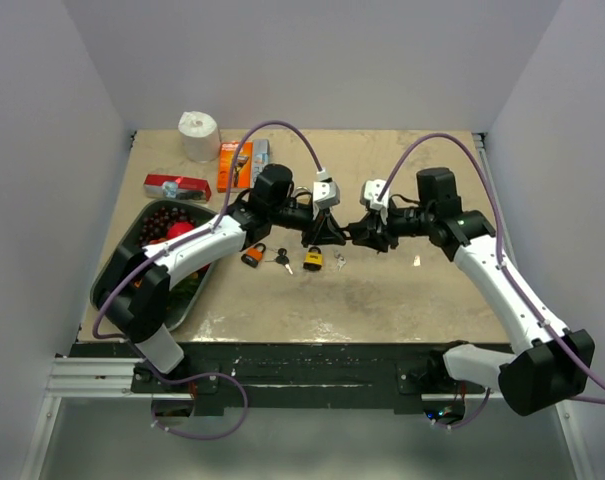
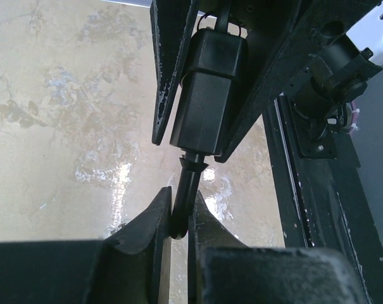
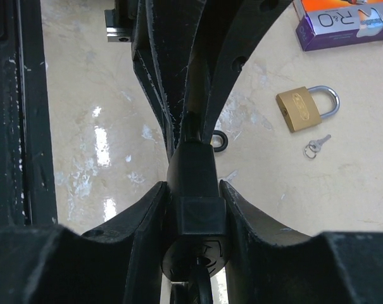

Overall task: Lock with the key
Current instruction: Lock the lock.

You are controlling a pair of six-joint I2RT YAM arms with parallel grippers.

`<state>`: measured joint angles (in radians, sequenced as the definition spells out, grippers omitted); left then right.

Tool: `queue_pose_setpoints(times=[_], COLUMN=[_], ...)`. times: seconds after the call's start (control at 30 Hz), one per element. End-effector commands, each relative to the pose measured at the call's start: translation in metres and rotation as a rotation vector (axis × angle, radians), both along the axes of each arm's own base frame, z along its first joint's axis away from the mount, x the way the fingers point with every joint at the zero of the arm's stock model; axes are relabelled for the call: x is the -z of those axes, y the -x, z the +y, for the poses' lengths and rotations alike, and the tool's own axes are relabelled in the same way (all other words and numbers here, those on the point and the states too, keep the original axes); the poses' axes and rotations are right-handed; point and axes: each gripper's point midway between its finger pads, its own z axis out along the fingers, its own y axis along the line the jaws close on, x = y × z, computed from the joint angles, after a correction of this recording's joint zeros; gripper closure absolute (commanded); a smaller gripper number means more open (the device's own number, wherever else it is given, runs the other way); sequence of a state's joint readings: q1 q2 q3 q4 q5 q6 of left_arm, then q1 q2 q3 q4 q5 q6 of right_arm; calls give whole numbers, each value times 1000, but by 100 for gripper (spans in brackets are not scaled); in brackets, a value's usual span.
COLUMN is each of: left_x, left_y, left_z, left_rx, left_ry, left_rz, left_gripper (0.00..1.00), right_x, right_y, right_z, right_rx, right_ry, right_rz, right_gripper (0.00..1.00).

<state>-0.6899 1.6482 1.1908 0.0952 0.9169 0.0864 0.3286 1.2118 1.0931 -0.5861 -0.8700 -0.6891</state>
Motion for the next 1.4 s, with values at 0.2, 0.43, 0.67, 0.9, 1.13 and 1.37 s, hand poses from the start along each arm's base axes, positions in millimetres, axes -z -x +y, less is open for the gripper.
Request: queue_pose_setpoints(times=[0.2, 0.43, 0.67, 0.9, 1.13, 1.37], left_x=[-178, -191, -203, -205, -148, -95], left_y=[98, 109, 113, 117, 81, 35], left_z=[-42, -39, -45, -48, -19, 25], left_rx=[365, 392, 396, 410, 311, 186], left_ry=[517, 558, 593, 601, 413, 232], left_rz=[-408, -464, -496, -492, -418, -413], left_gripper=[100, 100, 100, 100, 100, 100], right_x=[-7, -5, -4, -5, -9, -17], right_y=[74, 71, 73, 77, 52, 25], right_z=[79, 83, 89, 91, 57, 10], right_rx=[-500, -507, -535, -544, -422, -267], right_ry=[-165, -180, -187, -189, -125, -48], right_rz=[-49, -34, -16, -13, -7, -44], right_gripper=[100, 100, 100, 100, 97, 45])
